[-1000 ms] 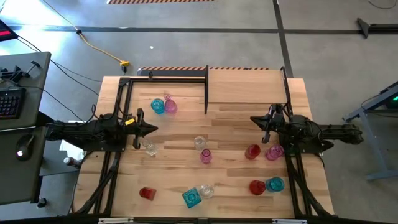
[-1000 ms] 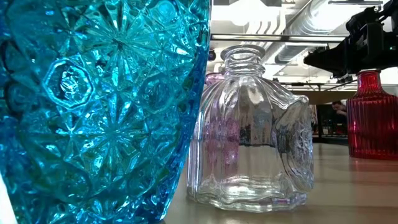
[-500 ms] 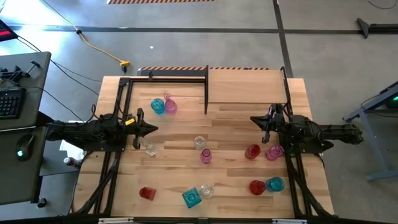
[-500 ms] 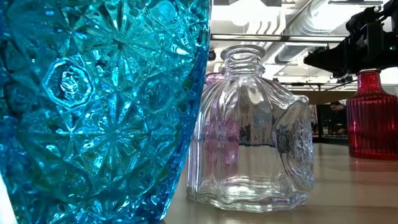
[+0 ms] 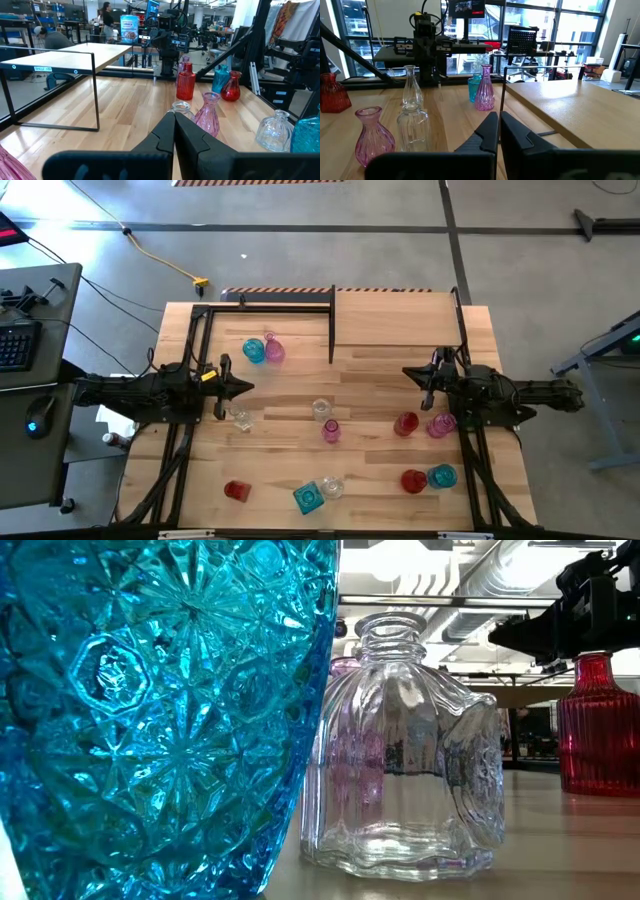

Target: Sort vases onto shelf

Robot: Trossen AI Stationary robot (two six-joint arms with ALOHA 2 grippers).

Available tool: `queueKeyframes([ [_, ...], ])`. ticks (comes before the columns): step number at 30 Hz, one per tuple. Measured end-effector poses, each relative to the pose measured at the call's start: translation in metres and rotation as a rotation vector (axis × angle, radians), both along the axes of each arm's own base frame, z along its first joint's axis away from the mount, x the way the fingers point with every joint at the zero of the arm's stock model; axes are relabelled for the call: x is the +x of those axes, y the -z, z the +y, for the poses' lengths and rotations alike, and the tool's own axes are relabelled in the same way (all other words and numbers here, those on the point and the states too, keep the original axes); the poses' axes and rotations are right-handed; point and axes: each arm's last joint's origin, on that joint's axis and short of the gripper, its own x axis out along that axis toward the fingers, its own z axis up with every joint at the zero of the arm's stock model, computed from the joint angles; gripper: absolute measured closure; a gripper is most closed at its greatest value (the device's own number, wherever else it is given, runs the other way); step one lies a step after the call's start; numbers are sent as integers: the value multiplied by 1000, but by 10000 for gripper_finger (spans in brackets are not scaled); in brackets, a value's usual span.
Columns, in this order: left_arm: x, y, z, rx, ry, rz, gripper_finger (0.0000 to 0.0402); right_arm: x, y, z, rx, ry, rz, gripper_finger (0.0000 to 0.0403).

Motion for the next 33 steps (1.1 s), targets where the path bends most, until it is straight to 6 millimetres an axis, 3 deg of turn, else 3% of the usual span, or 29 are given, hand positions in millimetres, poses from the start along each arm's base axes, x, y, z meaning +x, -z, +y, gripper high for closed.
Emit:
queueKeyframes([
  [28,0,0,0,0,0,-1,401,0,0,0,1,0,-1,402],
  [33,0,0,0,0,0,0,401,0,0,0,94,-3,-28,402],
])
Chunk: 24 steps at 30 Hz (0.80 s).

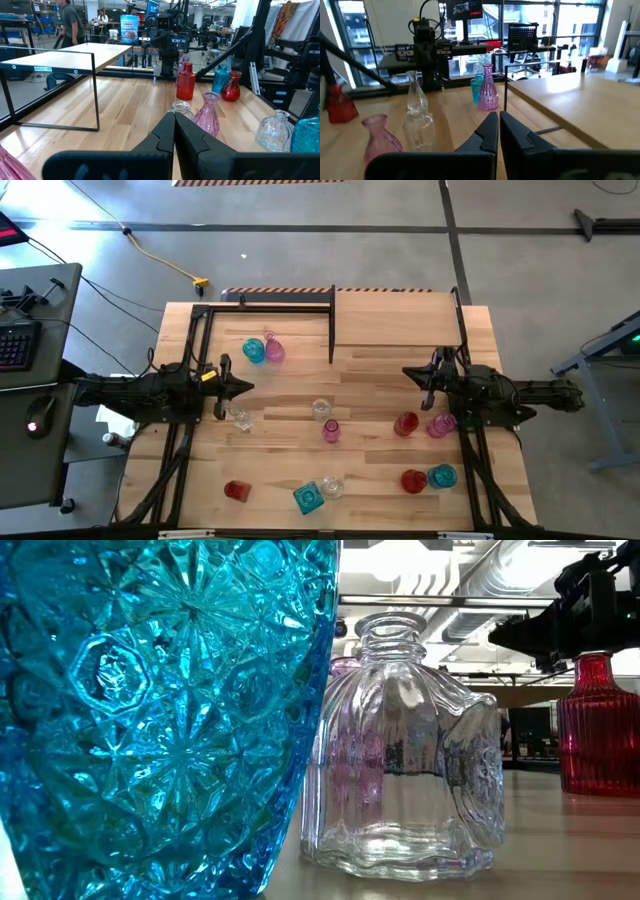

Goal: Sort vases onto shelf
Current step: Put the top right red vase on the shelf

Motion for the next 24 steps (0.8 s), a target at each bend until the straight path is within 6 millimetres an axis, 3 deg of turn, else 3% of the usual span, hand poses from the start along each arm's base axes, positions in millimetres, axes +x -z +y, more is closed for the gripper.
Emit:
queueKeyframes([
  [24,0,0,0,0,0,0,401,1,0,3,-13,-94,4,402],
])
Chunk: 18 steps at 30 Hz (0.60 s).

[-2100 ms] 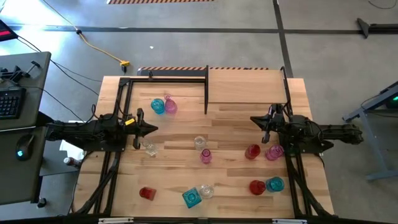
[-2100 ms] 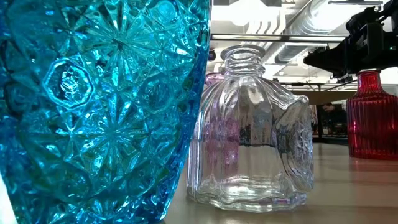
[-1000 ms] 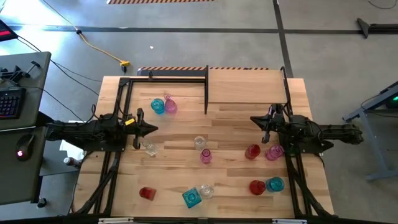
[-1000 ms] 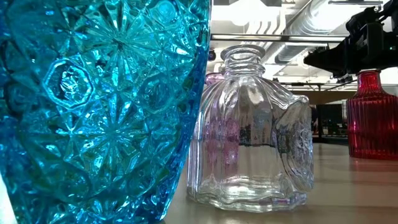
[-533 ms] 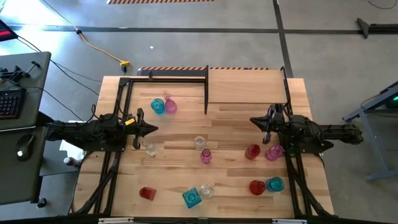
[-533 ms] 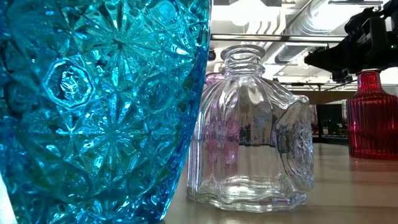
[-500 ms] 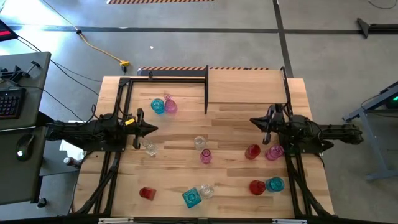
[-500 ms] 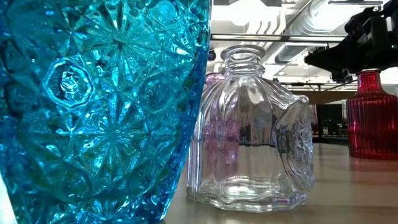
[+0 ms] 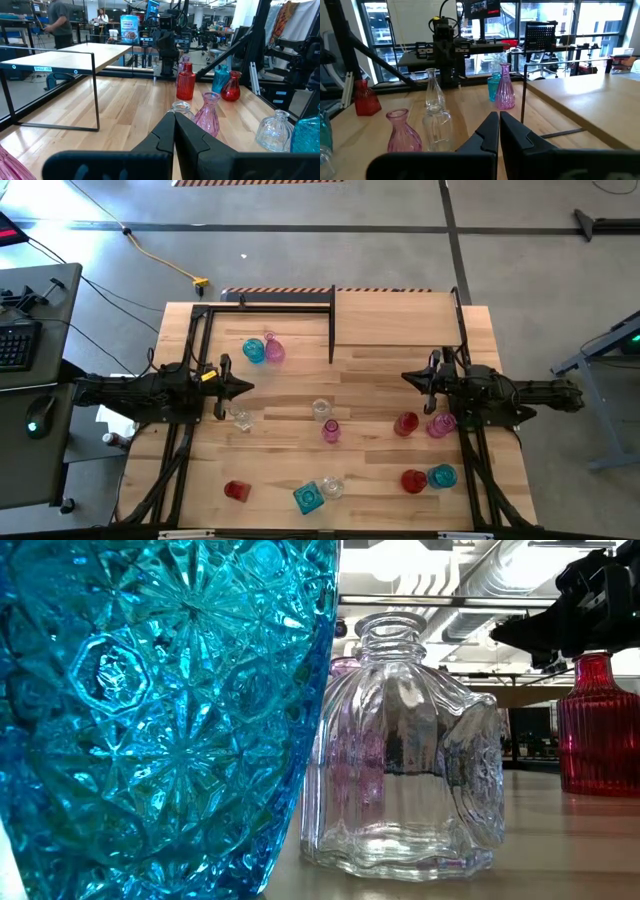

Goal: Sort vases onto shelf
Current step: Put the top right red vase on the shelf

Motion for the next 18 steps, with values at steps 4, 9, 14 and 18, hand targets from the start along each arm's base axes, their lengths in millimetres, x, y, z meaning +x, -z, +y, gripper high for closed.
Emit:
queueKeyframes([
  [4,0,0,0,2,0,0,401,0,0,0,23,0,-5,402],
  [9,0,0,0,91,1,3,401,0,0,0,18,0,-5,402],
  [14,0,0,0,104,1,4,401,0,0,0,18,0,-5,402],
  [18,0,0,0,106,1,3,401,0,0,0,18,0,-5,402],
])
